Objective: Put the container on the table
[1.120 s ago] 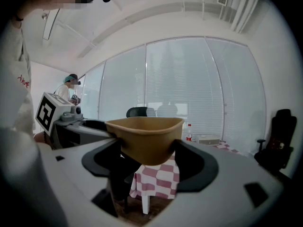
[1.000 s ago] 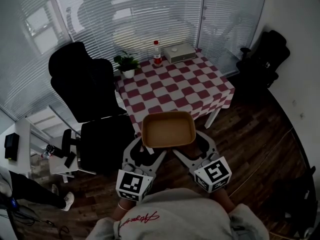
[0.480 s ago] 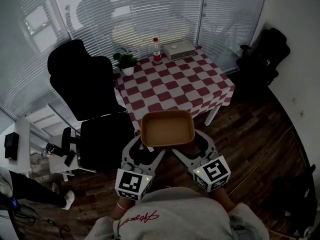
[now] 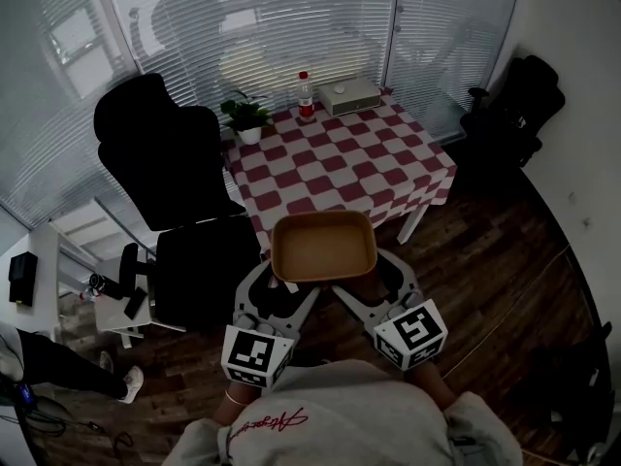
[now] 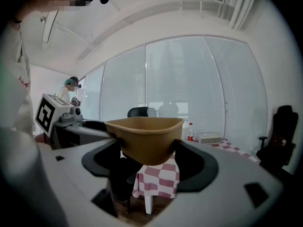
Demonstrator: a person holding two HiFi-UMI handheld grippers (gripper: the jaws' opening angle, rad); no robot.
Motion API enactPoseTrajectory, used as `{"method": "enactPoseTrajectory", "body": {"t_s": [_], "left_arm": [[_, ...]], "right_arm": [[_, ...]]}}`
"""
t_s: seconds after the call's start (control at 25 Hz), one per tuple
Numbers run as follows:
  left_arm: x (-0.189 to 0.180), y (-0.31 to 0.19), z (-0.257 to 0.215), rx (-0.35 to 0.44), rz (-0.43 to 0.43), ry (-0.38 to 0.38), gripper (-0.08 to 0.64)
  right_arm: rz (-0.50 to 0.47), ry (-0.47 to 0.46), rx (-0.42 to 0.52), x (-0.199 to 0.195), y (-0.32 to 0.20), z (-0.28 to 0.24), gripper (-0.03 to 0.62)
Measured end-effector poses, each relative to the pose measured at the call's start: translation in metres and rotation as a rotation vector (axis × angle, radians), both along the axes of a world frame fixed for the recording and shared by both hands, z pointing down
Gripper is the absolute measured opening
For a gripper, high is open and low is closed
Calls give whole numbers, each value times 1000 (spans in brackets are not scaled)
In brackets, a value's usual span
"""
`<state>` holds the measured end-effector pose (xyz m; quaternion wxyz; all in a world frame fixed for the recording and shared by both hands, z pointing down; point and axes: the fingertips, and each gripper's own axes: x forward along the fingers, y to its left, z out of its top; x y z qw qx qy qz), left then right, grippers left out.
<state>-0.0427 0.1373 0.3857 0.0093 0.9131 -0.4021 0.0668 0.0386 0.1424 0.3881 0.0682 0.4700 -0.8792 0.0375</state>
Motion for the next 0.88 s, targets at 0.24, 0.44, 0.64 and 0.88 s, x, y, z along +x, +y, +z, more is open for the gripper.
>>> {"method": "enactPoseTrajectory", "body": {"t_s": [0.24, 0.44, 0.64, 0.88], "left_arm": [[-2, 3, -1, -7, -10, 8, 333], [-4, 3, 0, -6, -20, 9, 333], [-6, 0, 2, -14, -22, 2, 331], [-2, -12, 1, -6, -16, 7, 333]], "right_arm": [[-7, -12, -4, -2, 2, -1, 351], [-21, -21, -20, -4, 1, 2, 351], [-19, 3, 5, -6, -2, 2, 351], [-14, -11, 2, -1, -13, 0, 351]]}}
